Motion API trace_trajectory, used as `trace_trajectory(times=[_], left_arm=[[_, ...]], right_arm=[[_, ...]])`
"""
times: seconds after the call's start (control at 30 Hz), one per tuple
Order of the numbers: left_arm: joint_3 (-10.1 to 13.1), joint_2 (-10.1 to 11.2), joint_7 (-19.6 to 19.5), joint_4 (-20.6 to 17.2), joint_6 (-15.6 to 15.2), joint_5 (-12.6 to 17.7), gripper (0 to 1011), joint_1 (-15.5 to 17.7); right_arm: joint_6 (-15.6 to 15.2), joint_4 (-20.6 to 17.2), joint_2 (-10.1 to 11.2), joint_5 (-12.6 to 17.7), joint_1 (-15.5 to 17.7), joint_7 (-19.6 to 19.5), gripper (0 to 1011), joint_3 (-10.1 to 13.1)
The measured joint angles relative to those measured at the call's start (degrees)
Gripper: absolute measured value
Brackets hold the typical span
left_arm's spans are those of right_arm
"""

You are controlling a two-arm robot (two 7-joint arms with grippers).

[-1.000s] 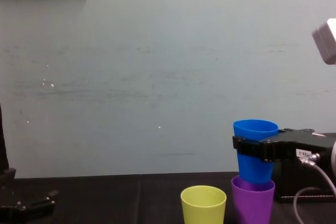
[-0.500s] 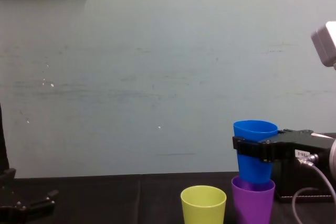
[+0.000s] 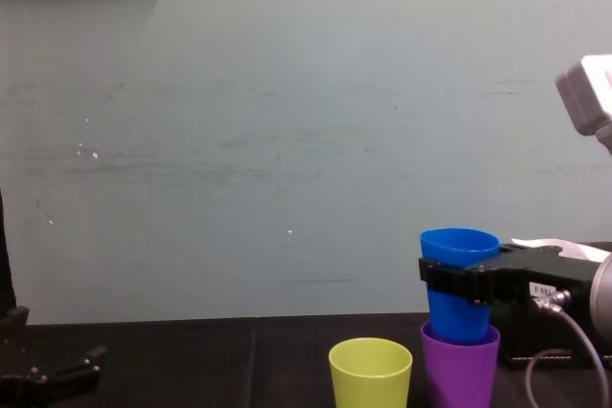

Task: Stack the three plastic cups sequentially using one hand.

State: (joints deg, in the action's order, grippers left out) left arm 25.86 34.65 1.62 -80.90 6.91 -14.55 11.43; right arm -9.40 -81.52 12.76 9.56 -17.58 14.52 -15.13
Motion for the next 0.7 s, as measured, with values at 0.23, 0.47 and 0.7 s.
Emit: trace_trajectory(times=[0.23,0.47,0.7], left_arm=[[0.0,0.0,0.0,0.0,0.0,0.0,1011,0.0],[0.0,0.0,0.0,0.0,0.0,0.0,1011,0.0],[0.0,0.0,0.0,0.0,0.0,0.0,1011,0.0]], right_arm=[[0.5,1.3,-0.3,-0.1,-0.5,0.1,723,-0.2],[0.4,1.4,-0.4,-0.2,-0.4,0.1,724,-0.2],[0.2,0.8,-0.2,0.1,0.0,0.4,723,0.0]])
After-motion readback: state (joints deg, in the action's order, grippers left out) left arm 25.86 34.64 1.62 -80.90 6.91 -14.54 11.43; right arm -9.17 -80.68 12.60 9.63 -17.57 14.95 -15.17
